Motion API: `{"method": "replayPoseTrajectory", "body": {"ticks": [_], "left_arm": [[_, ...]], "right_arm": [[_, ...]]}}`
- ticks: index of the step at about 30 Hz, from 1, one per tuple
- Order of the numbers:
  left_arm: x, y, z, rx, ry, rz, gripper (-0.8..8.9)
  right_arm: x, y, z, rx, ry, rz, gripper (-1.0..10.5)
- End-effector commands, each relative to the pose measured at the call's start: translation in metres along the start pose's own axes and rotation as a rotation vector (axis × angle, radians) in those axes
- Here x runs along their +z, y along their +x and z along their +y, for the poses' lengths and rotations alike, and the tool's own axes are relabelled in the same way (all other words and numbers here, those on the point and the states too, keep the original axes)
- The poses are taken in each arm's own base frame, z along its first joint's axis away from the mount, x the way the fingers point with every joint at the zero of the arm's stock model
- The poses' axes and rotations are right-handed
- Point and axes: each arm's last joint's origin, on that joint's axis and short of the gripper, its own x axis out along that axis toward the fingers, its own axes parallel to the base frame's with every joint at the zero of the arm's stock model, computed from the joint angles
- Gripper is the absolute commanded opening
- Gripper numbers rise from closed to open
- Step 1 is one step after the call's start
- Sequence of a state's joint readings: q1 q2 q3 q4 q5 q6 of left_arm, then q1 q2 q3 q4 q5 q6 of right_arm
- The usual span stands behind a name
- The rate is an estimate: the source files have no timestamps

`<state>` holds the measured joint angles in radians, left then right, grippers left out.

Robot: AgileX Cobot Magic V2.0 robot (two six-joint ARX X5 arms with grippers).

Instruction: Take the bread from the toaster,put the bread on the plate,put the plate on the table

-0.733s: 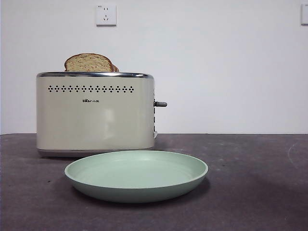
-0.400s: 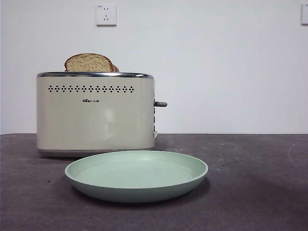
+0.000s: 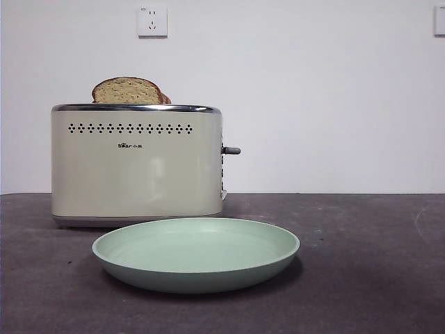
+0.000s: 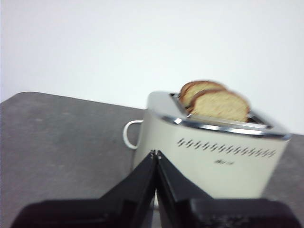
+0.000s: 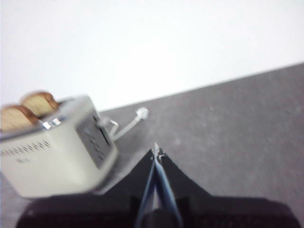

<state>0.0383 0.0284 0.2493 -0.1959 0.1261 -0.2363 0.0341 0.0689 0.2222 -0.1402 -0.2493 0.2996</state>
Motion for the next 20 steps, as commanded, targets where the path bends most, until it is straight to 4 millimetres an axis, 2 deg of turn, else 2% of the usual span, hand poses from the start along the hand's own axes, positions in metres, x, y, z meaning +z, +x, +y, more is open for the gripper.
{"method": "replayPoseTrajectory", "body": {"ticks": [1,13,20], "left_arm": [[0.016,-0.003,-0.006,-0.052,-0.034,0.004,-0.08],[0.089,-0.008,-0.032,-0.306,-0.031,0.190,-0.08],[0.112,-0.005,-0.042,-0.448,-0.004,0.349,-0.08]], "right_arm": [[0.020,0.001,0.008,0.063,0.015,0.012,-0.1],[0.087,0.023,0.034,0.312,-0.017,0.341,-0.1],[0.114,0.030,0.046,0.401,-0.055,0.530,-0.1]]}}
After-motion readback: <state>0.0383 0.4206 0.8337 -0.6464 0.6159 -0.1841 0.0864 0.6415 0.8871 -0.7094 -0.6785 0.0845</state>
